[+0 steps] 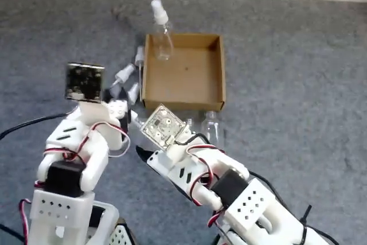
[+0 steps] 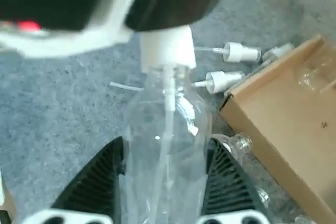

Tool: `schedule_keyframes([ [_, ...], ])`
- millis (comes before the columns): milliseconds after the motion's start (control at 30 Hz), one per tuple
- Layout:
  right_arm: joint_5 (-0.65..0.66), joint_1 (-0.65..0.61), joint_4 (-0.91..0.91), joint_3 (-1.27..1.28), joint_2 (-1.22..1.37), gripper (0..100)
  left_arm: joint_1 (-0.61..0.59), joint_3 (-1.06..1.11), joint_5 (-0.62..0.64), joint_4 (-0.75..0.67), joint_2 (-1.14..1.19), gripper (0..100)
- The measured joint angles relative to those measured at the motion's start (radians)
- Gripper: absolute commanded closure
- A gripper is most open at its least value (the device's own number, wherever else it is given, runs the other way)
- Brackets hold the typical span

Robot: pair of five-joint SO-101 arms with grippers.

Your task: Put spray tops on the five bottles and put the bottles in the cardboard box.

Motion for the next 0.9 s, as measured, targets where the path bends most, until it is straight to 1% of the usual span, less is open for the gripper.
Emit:
schedule_keyframes([
  [67, 0.000, 0.000, 0.000, 0.000, 0.000, 99.5, 0.015, -0.015, 0.000, 0.009, -0.002, 99],
  [200, 0.000, -0.002, 0.000, -0.002, 0.000, 99.5, 0.000, -0.072, 0.000, 0.014, -0.003, 99],
  [300, 0.000, 0.002, 0.000, -0.002, 0.000, 99.5, -0.092, -0.144, 0.000, 0.018, -0.003, 99],
  [400, 0.000, 0.034, 0.000, -0.002, 0.000, 99.5, -0.215, -0.213, 0.000, 0.051, -0.003, 99],
  [500, 0.000, 0.038, 0.000, -0.002, 0.000, 99.5, -0.325, -0.233, -0.009, 0.049, -0.006, 99],
  [533, 0.000, 0.040, 0.000, -0.002, 0.000, 99.5, -0.341, -0.227, -0.029, 0.041, -0.003, 99],
  [633, 0.000, 0.041, 0.000, -0.002, 0.000, 99.5, -0.331, -0.138, -0.087, 0.011, -0.014, 99],
  [700, 0.000, 0.041, 0.000, -0.002, 0.000, 99.5, -0.319, -0.075, -0.092, -0.021, 0.002, 99],
  [800, 0.000, 0.041, 0.000, -0.002, 0.000, 99.5, -0.261, -0.009, -0.098, -0.068, 0.002, 99],
  [900, 0.000, 0.041, 0.000, -0.002, 0.000, 99.5, -0.189, 0.000, -0.098, -0.078, 0.002, 99],
])
